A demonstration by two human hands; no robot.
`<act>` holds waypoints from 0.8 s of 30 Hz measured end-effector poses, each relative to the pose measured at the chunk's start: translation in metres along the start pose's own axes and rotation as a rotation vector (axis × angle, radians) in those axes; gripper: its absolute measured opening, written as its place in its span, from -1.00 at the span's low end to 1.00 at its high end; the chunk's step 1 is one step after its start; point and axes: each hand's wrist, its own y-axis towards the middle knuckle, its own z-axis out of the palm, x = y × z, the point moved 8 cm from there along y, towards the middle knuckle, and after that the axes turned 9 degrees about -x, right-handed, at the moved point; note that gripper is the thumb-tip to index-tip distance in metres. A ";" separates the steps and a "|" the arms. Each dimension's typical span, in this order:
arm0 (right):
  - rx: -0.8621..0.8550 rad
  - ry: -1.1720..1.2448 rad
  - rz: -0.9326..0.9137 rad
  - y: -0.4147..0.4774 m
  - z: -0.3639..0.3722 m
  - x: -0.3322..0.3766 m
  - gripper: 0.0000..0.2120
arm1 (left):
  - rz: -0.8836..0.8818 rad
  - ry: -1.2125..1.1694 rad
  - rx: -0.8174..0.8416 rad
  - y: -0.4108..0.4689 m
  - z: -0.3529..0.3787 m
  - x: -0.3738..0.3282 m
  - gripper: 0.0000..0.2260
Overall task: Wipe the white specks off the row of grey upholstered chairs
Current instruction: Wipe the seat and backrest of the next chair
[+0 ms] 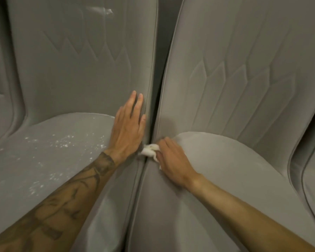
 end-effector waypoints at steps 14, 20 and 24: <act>-0.015 -0.078 0.083 0.006 0.011 0.016 -0.74 | 0.039 0.300 0.422 -0.102 -0.031 0.008 -0.53; 0.011 0.051 -0.093 -0.062 0.011 0.060 -0.80 | 0.078 0.250 0.329 -0.105 -0.031 0.014 -0.57; 0.064 0.016 -0.070 -0.047 0.002 0.039 -0.79 | 0.078 0.240 0.352 -0.106 -0.027 0.020 -0.67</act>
